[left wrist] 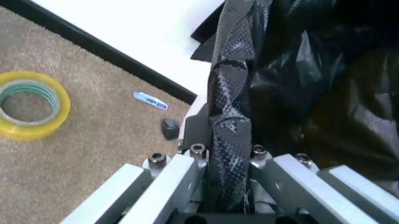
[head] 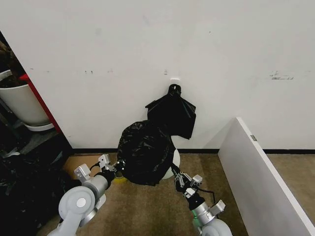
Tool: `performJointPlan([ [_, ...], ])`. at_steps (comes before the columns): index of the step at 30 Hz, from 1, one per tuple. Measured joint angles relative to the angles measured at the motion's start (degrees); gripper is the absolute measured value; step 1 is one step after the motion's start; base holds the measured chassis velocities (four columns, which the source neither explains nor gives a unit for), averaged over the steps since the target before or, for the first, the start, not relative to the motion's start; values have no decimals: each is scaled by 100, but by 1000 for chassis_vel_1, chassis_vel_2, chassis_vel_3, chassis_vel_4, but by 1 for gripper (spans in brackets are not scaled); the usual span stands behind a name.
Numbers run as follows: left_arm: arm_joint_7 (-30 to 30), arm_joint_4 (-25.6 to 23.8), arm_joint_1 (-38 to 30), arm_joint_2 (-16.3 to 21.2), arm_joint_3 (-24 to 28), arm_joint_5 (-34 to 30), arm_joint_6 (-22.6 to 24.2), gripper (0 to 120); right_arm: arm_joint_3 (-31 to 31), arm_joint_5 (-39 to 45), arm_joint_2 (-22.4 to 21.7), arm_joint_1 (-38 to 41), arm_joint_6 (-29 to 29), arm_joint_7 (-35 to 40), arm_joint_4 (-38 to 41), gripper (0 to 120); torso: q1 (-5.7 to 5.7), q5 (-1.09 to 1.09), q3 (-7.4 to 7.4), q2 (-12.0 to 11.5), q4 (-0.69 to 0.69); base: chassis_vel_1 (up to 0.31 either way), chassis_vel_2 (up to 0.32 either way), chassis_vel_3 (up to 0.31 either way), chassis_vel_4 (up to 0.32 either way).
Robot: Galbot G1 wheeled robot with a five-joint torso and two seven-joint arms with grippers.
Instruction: Place the garbage bag over the trash bin.
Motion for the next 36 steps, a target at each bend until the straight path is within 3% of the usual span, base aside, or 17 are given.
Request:
performJointPlan([
  [8,142,119,-131,132,71,180,-89,0,-58,-387,-189,-136,51,-121,-250,43,0,2,0,0,-2,0,0,0,0],
  [16,240,188,-130,218,76,281,-186,0,-50,-777,-326,-185,-262,1028,-280,72,0,1,0,0,-1,0,0,0,0],
  [21,240,187,-133,220,74,281,-176,0,-52,-674,-305,-189,-225,976,-237,88,0,1,0,0,-1,0,0,0,0],
  [24,237,193,-138,213,80,303,-170,0,-63,-133,-267,-169,32,164,-224,98,0,2,0,0,0,0,0,0,0],
  [28,224,275,-185,215,66,304,-170,0,-3,614,-255,-89,188,-1292,-417,100,0,1,0,0,-1,0,0,0,0],
  [30,223,289,-194,217,61,304,-170,0,13,694,-255,-68,194,-1497,-473,100,0,1,0,0,-1,0,0,0,0],
  [34,217,367,-237,239,47,301,-172,0,201,1057,-223,151,152,-2738,-943,100,0,1,0,0,0,0,0,0,0],
  [36,215,377,-244,227,65,301,-176,0,283,974,-197,266,149,-2911,-1177,100,0,2,0,0,0,0,0,0,0],
])
